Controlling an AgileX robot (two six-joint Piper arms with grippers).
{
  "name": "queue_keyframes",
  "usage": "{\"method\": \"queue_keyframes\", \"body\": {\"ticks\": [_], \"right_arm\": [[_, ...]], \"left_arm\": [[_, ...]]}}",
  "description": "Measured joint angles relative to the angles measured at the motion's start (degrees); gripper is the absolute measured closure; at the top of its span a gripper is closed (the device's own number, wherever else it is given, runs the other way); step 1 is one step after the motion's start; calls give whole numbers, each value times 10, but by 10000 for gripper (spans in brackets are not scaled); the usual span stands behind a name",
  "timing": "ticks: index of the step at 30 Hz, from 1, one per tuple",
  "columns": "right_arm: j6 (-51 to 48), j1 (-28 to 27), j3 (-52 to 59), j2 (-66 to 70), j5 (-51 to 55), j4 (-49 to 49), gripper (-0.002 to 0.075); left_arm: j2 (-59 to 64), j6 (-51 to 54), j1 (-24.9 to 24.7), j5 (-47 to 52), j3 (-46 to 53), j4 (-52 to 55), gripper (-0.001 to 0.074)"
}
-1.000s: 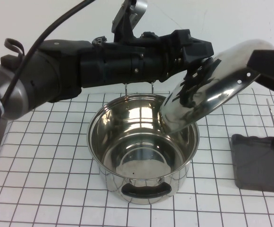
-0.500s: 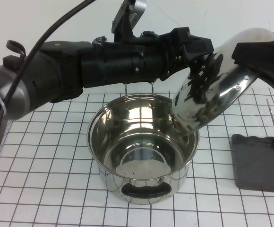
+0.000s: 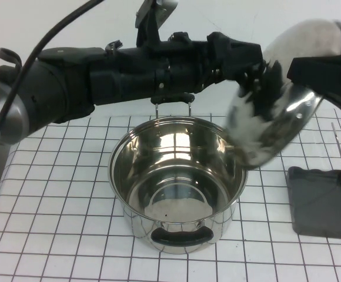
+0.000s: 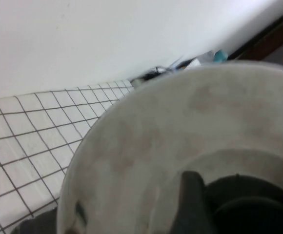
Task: Put pot lid on rack
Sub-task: Hand over the pot lid, then place the pot lid on the pot rack
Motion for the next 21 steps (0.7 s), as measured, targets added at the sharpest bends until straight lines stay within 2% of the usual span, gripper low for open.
{"method": "queue_keyframes", "body": {"ticks": [2, 5, 7, 10, 15, 17, 21], "right_arm": [[-23, 0, -5, 0, 0, -4, 679], [-49, 0, -10, 1, -1, -7, 692], [-67, 0, -13, 1, 0, -11, 693], [-102, 0, -16, 1, -3, -11, 694], [-131, 0, -22, 1, -6, -16, 694], [-135, 0, -32, 1, -6, -29, 694], [-131, 0, -61, -7, -8, -124, 694]], "left_arm": [[1, 7, 4, 16, 0, 14, 290], [1, 8, 17, 49, 0, 23, 185], [1, 4, 32, 77, 0, 25, 165], [1, -12, 61, 122, 0, 26, 177], [1, -43, 109, 204, 0, 32, 286], [1, -48, 129, 237, 0, 53, 370], [-8, -52, 159, 259, 0, 144, 631]]}}
